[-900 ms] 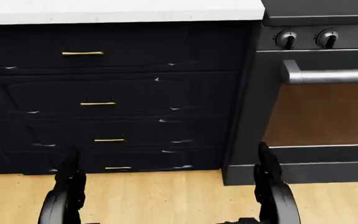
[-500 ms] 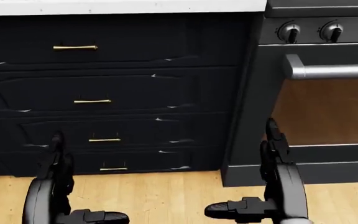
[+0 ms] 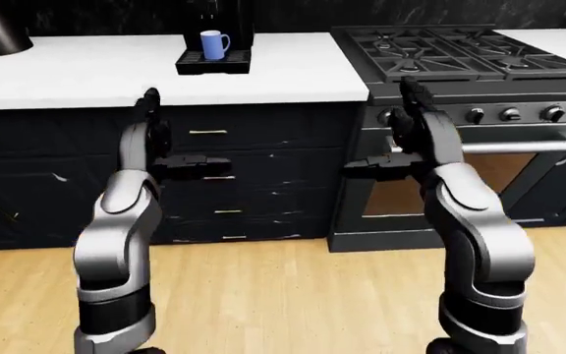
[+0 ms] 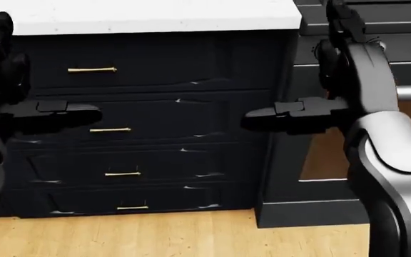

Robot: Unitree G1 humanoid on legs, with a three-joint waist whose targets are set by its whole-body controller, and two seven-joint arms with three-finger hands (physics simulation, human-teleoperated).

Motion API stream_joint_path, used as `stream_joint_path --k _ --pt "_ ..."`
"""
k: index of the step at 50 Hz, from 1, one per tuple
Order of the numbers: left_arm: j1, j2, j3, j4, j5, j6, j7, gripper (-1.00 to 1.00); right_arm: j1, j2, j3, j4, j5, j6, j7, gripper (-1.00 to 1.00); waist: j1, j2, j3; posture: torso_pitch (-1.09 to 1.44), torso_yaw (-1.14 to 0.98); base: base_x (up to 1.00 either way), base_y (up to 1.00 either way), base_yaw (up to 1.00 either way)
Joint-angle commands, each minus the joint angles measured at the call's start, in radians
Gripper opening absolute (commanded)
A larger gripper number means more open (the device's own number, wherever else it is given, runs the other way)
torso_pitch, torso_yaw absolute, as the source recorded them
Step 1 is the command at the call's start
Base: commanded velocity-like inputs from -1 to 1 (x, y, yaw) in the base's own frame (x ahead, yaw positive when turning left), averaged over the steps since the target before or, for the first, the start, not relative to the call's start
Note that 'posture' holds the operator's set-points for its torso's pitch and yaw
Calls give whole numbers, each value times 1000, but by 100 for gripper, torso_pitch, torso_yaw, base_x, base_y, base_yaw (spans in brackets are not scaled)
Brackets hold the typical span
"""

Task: Press the button on the coffee machine to serve coffee.

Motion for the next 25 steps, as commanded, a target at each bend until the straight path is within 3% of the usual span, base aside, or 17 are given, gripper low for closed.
stream_joint_path --k 1,8,17,25 --pt "-73 32 13 -19 -22 9 0 100 -66 -13 -14 -24 17 29 -4 100 0 3 -22 0 0 0 0 0" --pt "-262 111 47 69 -96 99 37 100 -234 -104 -39 38 40 96 4 100 2 7 -14 0 0 0 0 0" --pt "-451 213 38 213 -147 113 59 100 -481 -197 -69 182 91 187 2 100 1 8 -3 0 0 0 0 0" --pt "-566 263 26 321 -152 103 57 100 -579 -244 -54 279 106 169 8 100 1 8 3 0 0 0 0 0"
